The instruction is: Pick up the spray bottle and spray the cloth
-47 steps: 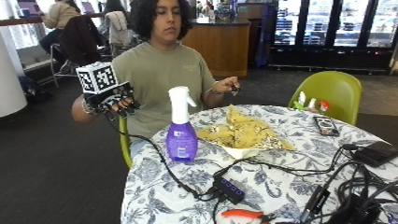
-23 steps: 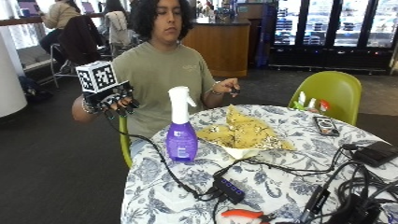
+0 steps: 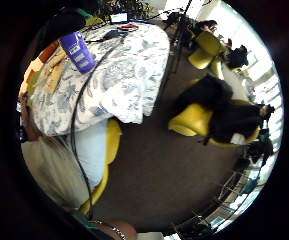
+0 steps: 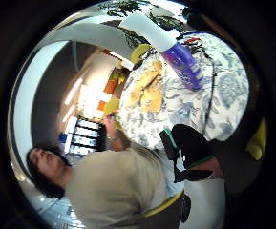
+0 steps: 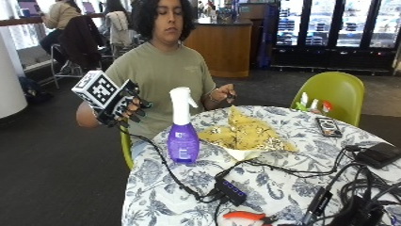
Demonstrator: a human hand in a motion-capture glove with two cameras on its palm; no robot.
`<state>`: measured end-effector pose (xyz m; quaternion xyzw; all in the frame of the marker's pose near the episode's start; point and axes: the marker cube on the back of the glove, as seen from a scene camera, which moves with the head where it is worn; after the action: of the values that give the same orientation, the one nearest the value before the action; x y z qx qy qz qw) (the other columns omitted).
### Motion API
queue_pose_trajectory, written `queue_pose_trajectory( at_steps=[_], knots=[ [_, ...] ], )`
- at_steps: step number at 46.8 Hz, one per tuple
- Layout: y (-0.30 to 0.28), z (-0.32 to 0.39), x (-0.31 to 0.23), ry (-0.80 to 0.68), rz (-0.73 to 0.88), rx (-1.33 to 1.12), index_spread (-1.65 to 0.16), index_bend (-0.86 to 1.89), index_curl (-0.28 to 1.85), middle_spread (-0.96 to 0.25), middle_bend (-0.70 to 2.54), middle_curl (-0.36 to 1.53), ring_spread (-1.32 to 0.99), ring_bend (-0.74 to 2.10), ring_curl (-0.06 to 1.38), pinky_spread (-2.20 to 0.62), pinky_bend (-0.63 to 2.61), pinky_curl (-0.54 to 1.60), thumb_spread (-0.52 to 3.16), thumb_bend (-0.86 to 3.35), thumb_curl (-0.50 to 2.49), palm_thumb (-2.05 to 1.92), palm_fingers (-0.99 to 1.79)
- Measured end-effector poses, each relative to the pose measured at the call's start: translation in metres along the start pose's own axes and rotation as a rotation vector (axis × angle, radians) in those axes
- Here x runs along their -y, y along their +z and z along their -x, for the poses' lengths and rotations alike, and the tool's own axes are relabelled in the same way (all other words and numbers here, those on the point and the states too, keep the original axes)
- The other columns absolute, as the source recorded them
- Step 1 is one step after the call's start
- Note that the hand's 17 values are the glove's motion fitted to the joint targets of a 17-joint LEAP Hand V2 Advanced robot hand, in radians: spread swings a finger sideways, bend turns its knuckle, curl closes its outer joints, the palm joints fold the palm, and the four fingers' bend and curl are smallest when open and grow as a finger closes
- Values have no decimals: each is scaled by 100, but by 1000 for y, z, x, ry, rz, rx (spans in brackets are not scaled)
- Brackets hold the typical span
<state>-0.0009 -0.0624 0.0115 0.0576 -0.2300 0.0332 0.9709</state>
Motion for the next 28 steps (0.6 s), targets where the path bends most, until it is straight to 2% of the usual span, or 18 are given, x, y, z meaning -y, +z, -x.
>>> queue_pose_trajectory(
  at_steps=[7, 17, 28],
  knots=[
    [20, 2, 44, -7, 37, 243, -40, 12, 21, -6, 20, 32, -11, 42, 30, 20, 33, 32, 106, 3, 33, 73, 39],
    [51, -1, 108, 55, 29, 741, -38, 10, 19, -4, 21, 34, -10, 43, 31, 20, 35, 34, 100, -1, 35, 80, 35],
    [86, 3, 160, 57, 32, 906, -35, 9, 18, -2, 25, 35, -9, 46, 33, 19, 33, 34, 90, -3, 37, 85, 30]
  ],
)
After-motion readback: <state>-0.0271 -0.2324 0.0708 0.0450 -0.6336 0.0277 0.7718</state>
